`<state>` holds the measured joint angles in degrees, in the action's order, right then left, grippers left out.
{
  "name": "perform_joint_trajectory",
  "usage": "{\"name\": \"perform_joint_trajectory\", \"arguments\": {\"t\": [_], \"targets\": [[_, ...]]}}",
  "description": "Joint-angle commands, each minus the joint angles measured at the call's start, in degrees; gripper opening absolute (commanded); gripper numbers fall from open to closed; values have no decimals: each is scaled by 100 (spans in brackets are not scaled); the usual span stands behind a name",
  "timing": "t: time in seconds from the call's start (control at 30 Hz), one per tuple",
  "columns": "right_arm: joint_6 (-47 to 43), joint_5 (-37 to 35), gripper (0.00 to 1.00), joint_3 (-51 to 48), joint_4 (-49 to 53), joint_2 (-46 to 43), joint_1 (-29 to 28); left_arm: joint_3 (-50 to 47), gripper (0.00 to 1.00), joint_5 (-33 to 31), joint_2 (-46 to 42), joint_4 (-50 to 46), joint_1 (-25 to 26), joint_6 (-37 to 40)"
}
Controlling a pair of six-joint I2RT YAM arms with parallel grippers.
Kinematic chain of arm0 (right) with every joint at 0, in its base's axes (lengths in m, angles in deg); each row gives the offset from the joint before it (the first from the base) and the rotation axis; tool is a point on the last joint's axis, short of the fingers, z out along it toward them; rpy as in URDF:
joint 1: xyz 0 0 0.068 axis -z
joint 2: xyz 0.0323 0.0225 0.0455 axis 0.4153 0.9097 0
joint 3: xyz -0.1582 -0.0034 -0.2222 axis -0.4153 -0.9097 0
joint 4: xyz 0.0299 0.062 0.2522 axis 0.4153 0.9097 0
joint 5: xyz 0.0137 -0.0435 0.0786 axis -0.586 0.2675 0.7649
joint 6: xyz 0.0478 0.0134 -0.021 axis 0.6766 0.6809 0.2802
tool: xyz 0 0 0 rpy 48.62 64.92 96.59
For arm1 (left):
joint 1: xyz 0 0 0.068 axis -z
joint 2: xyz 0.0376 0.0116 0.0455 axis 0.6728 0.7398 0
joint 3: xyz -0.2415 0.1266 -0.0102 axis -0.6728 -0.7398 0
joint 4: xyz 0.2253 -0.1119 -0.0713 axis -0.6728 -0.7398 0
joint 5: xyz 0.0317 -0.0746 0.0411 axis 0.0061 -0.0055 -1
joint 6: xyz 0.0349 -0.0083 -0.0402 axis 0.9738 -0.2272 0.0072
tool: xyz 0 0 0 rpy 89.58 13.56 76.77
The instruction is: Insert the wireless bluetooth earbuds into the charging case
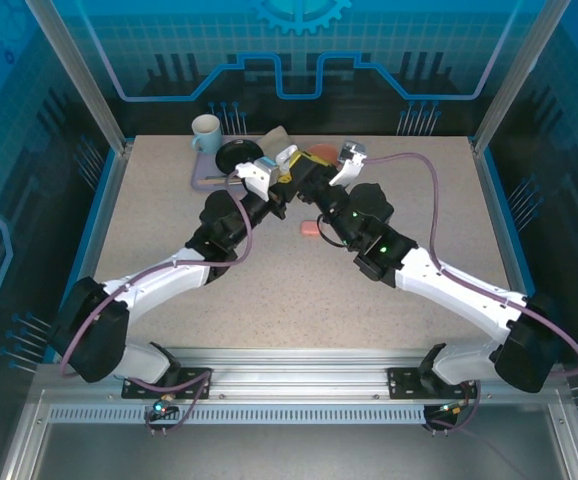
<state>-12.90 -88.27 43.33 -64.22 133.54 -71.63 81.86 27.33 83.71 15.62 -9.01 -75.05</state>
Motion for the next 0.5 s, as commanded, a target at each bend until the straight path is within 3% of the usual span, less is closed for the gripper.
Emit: {"name": "perform_joint_trajectory", "arguments": {"t": [0.0,0.47], "targets": [[119,-461,24,26,-480,119,-112,214,0,-173,85,335,68,-66],[275,-756,23,233,-479,517,-137,208,0,-195,96,346,72,-20]]}}
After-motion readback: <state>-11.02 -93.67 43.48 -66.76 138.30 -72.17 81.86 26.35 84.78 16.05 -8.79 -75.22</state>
